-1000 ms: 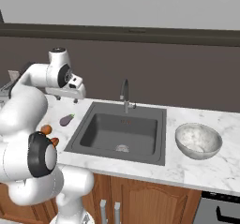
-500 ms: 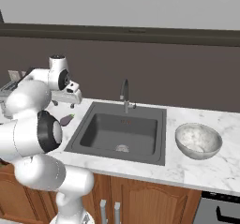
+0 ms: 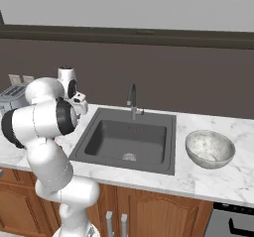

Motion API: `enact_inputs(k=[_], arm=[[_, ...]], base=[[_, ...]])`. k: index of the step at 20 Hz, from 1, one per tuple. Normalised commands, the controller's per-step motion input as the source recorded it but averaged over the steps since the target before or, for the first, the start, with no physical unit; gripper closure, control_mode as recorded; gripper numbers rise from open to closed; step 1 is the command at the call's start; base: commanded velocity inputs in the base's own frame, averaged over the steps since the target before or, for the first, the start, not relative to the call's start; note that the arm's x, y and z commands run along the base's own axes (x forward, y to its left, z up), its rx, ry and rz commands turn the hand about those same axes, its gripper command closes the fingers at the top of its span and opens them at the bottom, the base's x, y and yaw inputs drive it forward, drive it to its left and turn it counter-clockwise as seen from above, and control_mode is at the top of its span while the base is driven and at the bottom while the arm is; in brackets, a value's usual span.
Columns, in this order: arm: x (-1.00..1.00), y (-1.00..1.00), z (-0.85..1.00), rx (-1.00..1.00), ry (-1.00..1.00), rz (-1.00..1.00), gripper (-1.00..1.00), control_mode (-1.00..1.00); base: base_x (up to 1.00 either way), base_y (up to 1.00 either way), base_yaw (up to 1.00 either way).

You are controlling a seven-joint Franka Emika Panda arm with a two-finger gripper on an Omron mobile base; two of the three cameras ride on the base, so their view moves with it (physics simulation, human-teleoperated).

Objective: There is a mixed pile of frozen fruits and vegetables on the counter. Locate all the frozen vegetables and place the items in a bowl on the counter. Take all the frozen fruits and defrost them in a running sink.

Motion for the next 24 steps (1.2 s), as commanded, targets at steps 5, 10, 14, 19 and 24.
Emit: enact_inputs(k=[5,10,14,19,24], arm=[[0.35,0.27,-0.34,-0.02,0.04,0.03,-1.00,-1.00],[0.24,0.14,-0.31,-0.03,-0.02,0.00,-1.00,-1.00],[0.18,0.01,-0.47,-0.01,0.00,0.00,-1.00,-1.00],[-0.11,-0.04,-0.22,0.01,0.06,-0.02,-1.00,-1.00],[-0.01,0.15,-0.30,0.02,0.03,-0.04,-1.00,-1.00]], base=[[0.00,0.00,0.00],[0.00,0.00,0.00],[0.00,0.00,0.00],[0.00,0.00,0.00],[0.00,0.00,0.00]])
